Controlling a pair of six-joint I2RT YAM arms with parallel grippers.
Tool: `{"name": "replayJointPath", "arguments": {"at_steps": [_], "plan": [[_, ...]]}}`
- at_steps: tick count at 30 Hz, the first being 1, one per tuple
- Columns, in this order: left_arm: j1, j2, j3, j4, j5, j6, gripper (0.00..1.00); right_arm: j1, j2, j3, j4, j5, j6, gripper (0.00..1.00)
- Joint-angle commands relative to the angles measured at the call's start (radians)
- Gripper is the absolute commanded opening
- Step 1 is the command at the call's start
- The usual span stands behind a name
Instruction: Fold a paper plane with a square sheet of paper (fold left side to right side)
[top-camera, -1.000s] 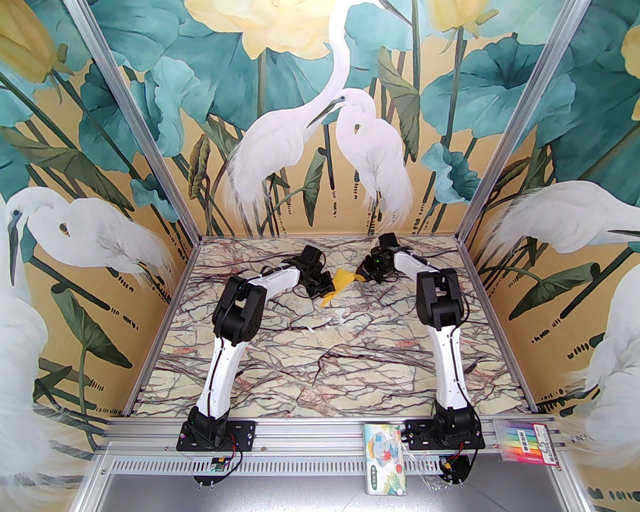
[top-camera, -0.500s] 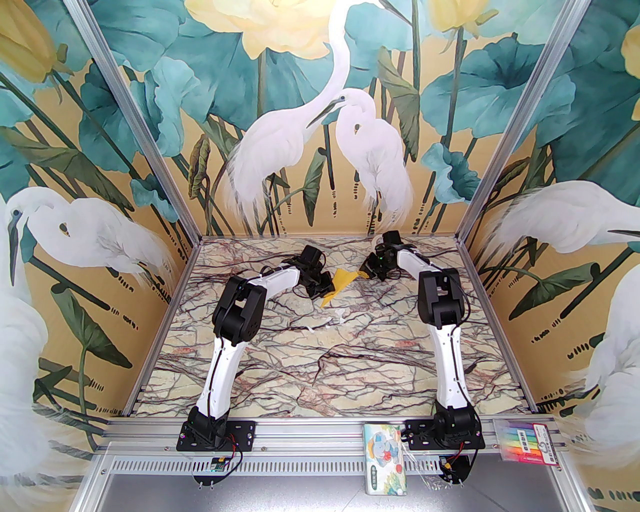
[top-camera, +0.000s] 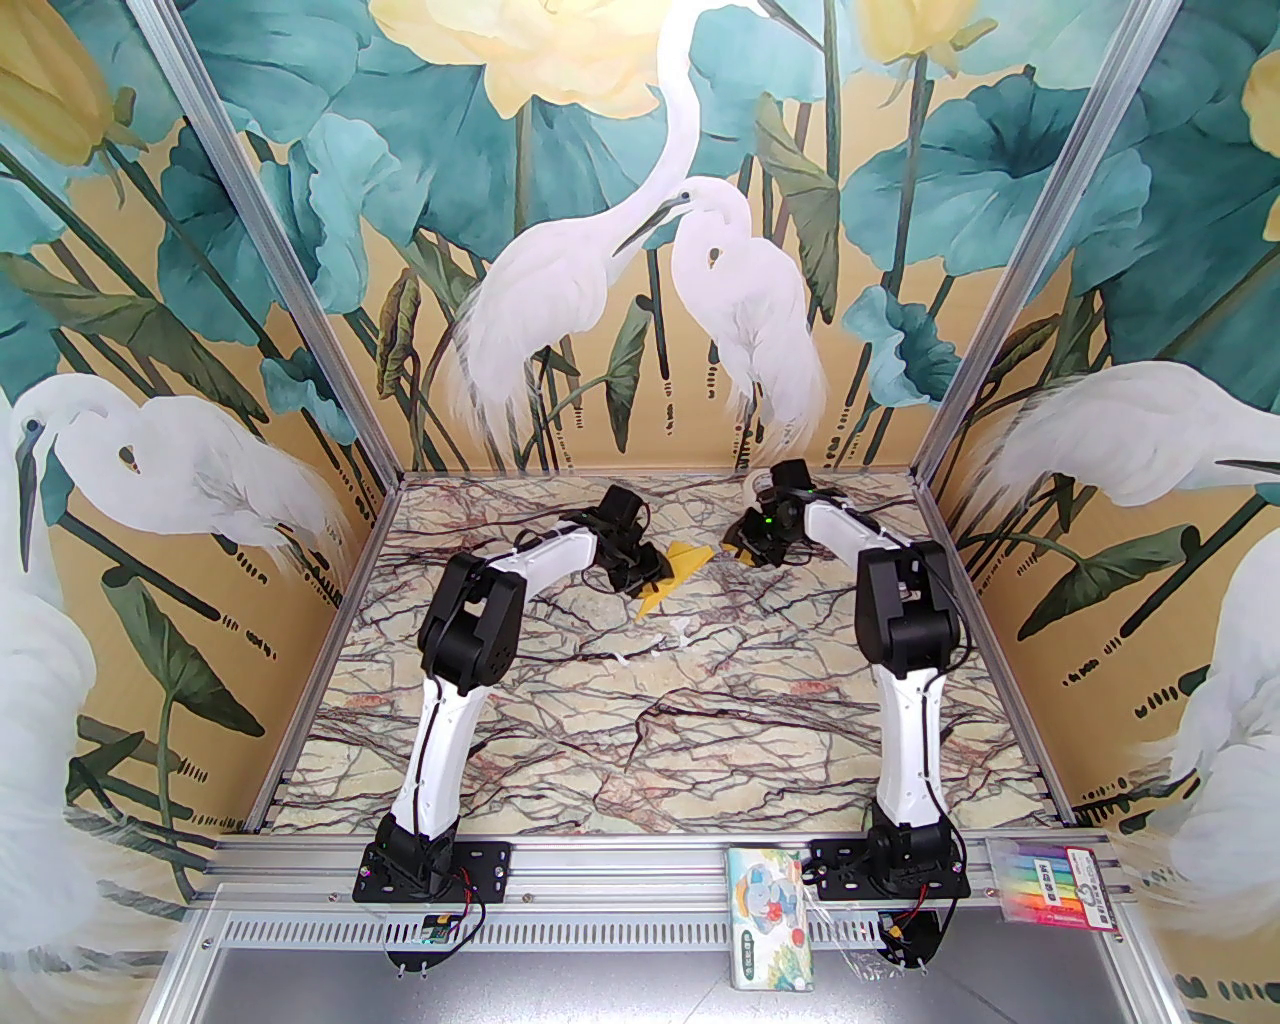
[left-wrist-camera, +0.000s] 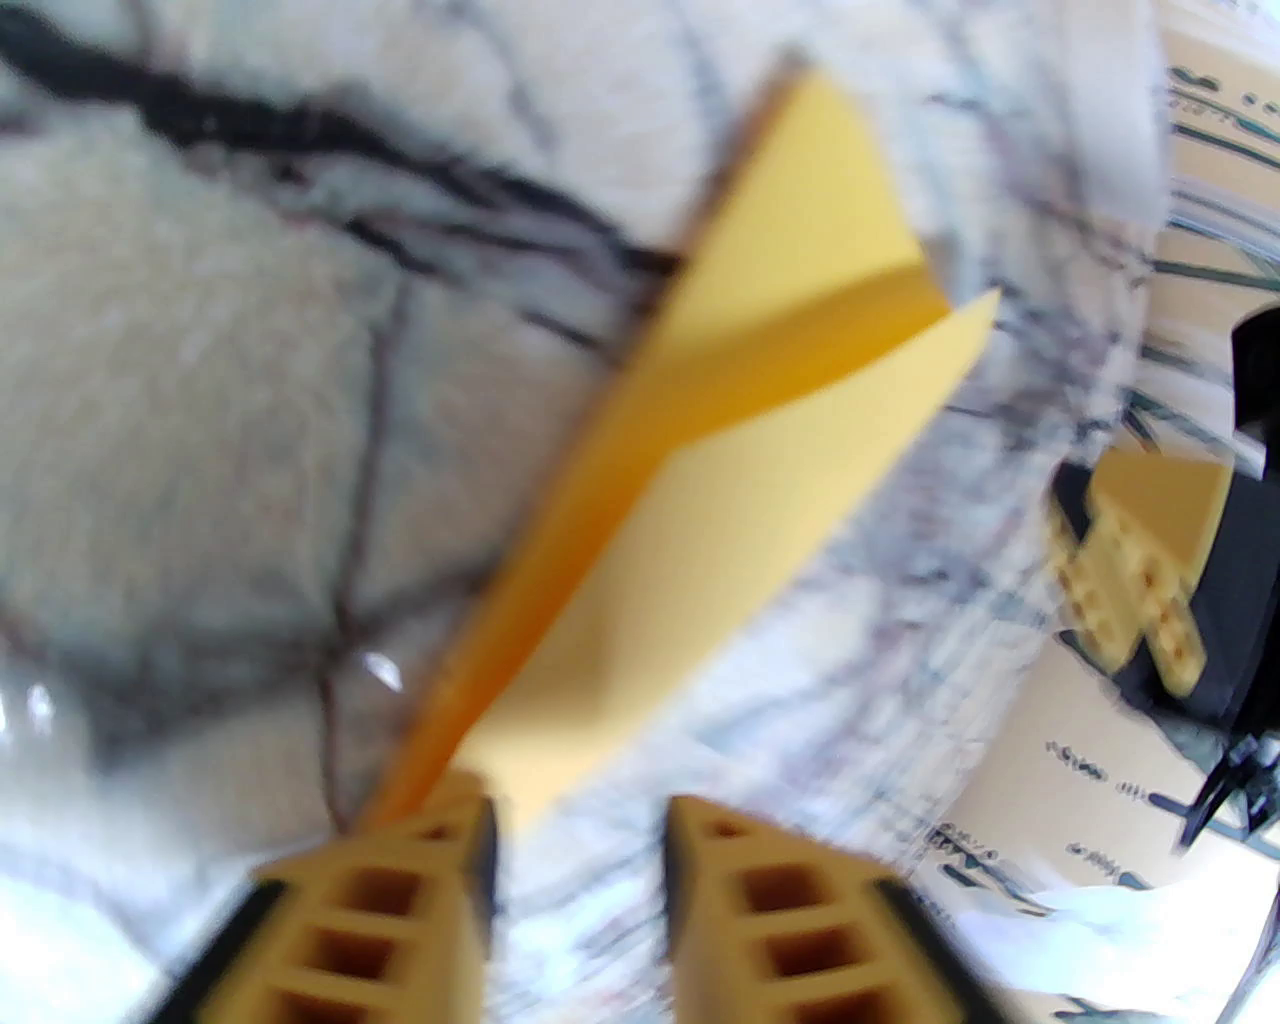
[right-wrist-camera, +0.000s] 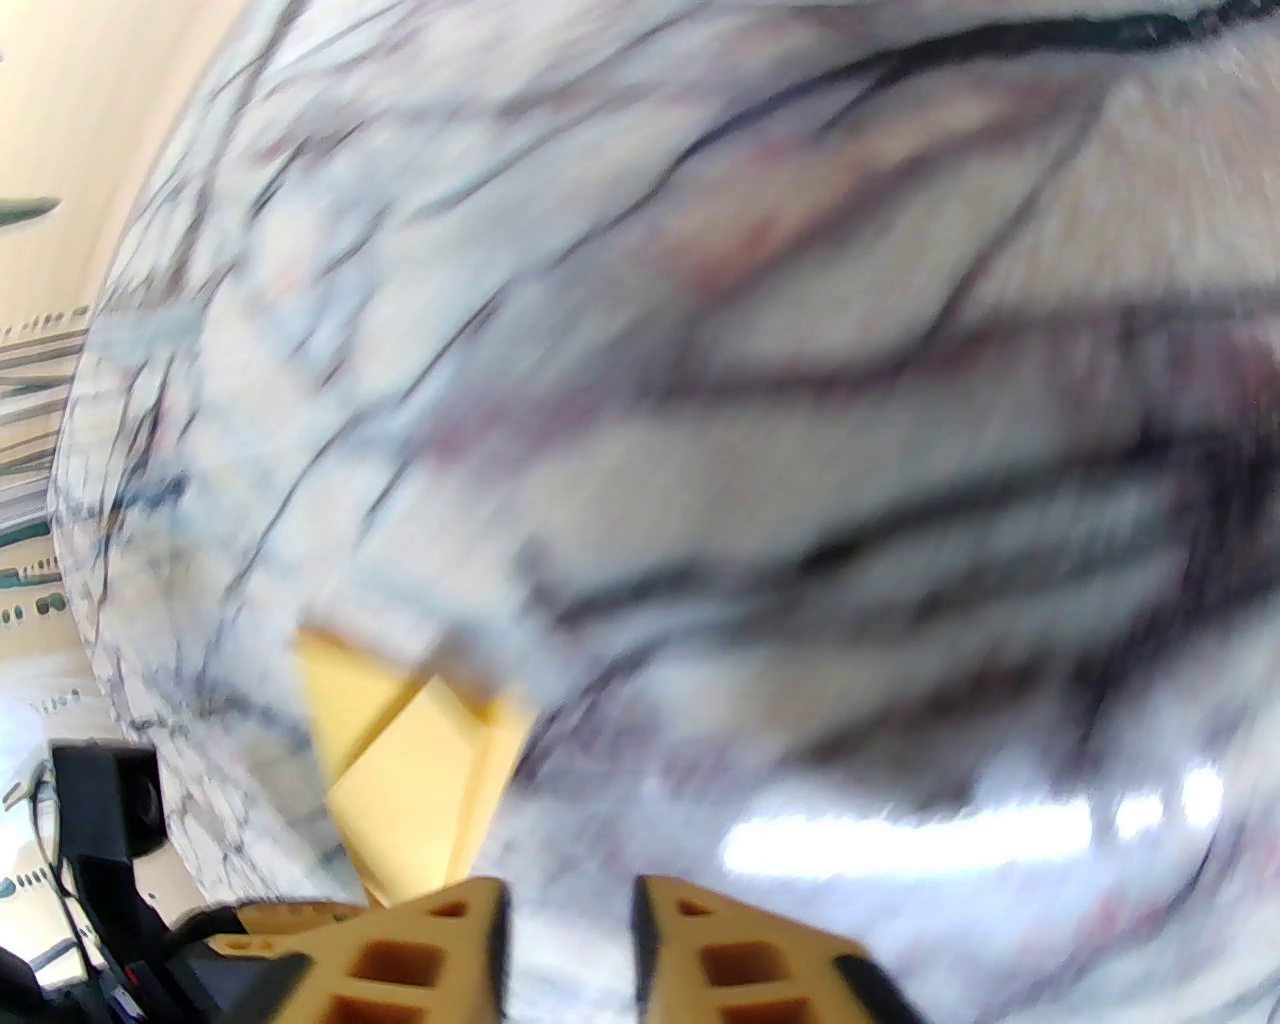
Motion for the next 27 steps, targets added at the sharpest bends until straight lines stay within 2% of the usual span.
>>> {"name": "replayJointPath", "arguments": {"at_steps": [1,3,5,8,9,16,22,27], "plan": [[0.036,-0.137,-0.048,0.046,0.012,0.024,0.53,0.062,-0.033,-0.027,-0.028,0.048,0.006,0.44],[0.055,-0.176,-0.115,0.094,0.007,0.025,0.60,0.091,-0.024,-0.010,-0.049,0.076,0.021,0.50],[0.076,-0.211,-0.187,0.135,0.003,0.023,0.63,0.119,-0.002,0.026,-0.079,0.098,0.027,0.51],[0.100,-0.246,-0.290,0.203,0.012,0.040,0.74,0.154,0.050,0.106,-0.139,0.144,0.050,0.56],[0.102,-0.249,-0.310,0.216,0.017,0.056,0.75,0.163,0.066,0.136,-0.161,0.161,0.058,0.56],[0.132,-0.284,-0.450,0.302,0.023,0.076,0.78,0.228,0.180,0.340,-0.298,0.289,0.085,0.63],[0.155,-0.348,-0.531,0.341,0.018,0.067,0.79,0.263,0.282,0.519,-0.442,0.400,0.114,0.65],[0.157,-0.369,-0.581,0.383,0.044,0.047,0.79,0.286,0.356,0.644,-0.513,0.446,0.120,0.66]]}}
